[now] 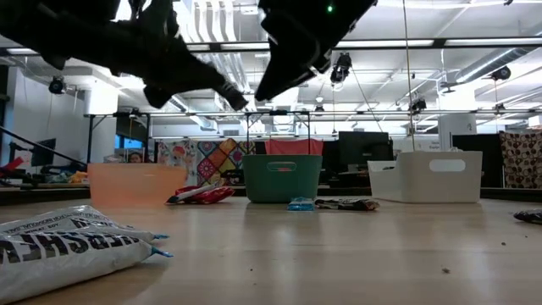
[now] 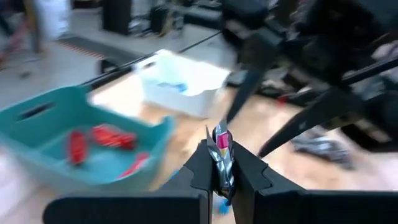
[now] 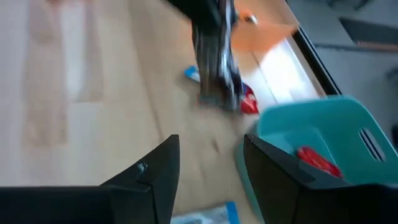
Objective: Organize candy in baskets
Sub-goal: Put the black chocolate bar into the orange bin
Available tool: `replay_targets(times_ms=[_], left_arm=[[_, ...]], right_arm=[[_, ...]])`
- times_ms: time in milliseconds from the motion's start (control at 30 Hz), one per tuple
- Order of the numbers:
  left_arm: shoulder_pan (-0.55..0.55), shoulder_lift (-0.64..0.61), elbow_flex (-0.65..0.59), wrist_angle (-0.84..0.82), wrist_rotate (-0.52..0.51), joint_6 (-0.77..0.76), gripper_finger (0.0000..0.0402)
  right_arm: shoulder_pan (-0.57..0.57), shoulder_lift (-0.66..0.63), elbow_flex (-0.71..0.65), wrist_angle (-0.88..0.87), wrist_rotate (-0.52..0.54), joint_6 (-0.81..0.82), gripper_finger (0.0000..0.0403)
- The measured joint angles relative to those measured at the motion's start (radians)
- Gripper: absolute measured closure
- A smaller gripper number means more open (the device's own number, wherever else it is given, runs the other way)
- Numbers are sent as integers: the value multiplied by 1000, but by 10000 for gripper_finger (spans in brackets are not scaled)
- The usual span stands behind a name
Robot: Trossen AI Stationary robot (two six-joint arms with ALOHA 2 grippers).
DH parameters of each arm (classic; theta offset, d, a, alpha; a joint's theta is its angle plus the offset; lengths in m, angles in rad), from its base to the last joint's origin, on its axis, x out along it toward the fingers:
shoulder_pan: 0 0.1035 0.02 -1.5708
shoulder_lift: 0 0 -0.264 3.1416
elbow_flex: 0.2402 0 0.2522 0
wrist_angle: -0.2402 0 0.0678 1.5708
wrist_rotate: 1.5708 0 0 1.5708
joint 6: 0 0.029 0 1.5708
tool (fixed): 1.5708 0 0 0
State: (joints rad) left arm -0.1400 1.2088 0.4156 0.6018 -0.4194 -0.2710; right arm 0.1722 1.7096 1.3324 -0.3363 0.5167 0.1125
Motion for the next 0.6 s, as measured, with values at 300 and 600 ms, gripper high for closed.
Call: replay_targets(times_ms=[300, 600], left_arm=[[236, -279, 38, -560, -56, -49, 394], [523, -267, 253, -1138, -140, -12, 394]], right_arm=[[-83, 0, 21, -51, 0, -11, 234], [-169, 0, 22, -54, 0, -35, 234]])
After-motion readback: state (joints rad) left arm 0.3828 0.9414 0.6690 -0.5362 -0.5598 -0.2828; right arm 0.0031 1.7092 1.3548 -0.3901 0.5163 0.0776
